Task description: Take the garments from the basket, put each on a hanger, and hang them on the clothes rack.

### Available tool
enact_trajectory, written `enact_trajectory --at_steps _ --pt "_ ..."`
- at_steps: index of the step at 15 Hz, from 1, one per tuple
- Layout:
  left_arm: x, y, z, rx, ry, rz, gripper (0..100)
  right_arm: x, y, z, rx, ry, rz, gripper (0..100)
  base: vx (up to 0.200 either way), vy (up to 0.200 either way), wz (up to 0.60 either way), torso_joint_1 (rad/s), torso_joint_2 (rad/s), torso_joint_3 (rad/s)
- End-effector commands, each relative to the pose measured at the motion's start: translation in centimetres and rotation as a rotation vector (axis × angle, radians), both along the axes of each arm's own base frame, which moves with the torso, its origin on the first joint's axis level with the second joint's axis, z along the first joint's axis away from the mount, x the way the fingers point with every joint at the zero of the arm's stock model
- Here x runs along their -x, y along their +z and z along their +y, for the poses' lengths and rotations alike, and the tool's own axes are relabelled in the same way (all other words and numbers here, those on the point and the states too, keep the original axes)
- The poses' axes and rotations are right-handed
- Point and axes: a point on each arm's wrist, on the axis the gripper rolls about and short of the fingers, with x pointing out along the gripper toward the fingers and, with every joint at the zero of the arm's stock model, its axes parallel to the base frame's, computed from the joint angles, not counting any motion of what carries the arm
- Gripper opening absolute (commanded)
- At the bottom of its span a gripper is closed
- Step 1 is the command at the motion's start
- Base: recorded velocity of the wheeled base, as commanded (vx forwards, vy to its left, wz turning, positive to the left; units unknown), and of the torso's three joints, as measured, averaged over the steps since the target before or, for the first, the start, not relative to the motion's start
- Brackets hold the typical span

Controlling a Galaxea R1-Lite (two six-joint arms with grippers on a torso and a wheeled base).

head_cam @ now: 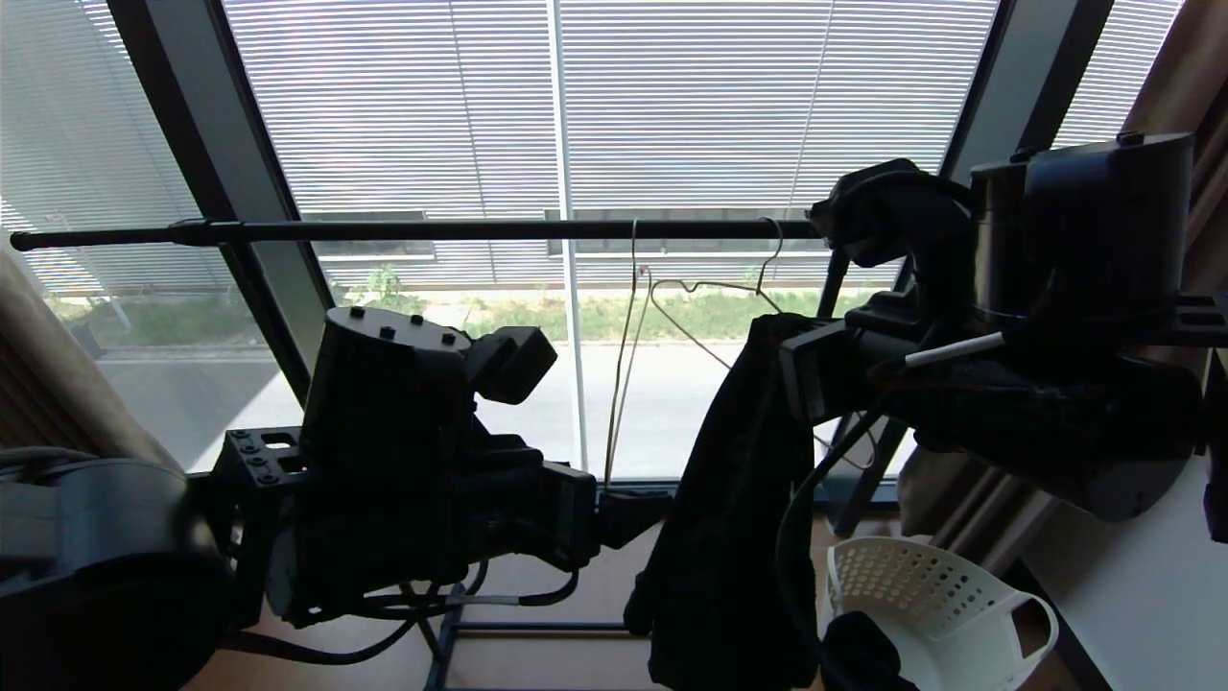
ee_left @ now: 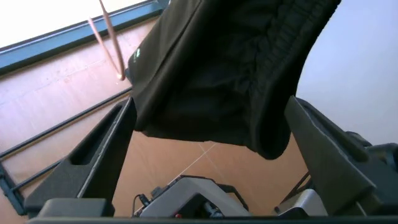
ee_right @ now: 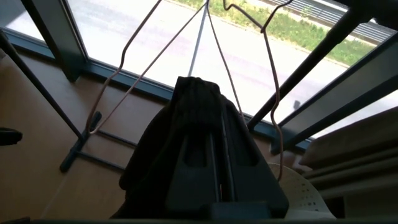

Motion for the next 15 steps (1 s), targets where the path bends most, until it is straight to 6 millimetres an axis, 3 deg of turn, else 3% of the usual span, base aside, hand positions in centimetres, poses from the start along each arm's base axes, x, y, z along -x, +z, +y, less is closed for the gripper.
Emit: enact_trajectory --at_steps 1,9,11,15 --pt "-1.5 -2.0 -2.9 -0.03 -0.028 0.044 100 -0.2 -0.3 0.2 0.008 0.001 0.007 0 0.0 0.0 0.0 0.0 0.0 0.0" --pt "-3.9 -5.9 -6.2 -0.097 0.044 0.102 100 0.6 -0.1 1.0 0.0 0.037 0.001 0 0.0 0.0 0.0 0.0 0.0 0.0" --pt "-3.9 -7.1 -6.1 -0.133 0.07 0.123 100 0.9 0.3 0.7 -0.016 0.035 -0.007 0 0.0 0.0 0.0 0.0 0.0 0.0" --pt "-1.7 -9.4 -4.3 -0.225 0.085 0.187 100 1.2 2.3 -1.8 -0.071 -0.022 -0.054 0 0.0 0.0 0.0 0.0 0.0 0.0"
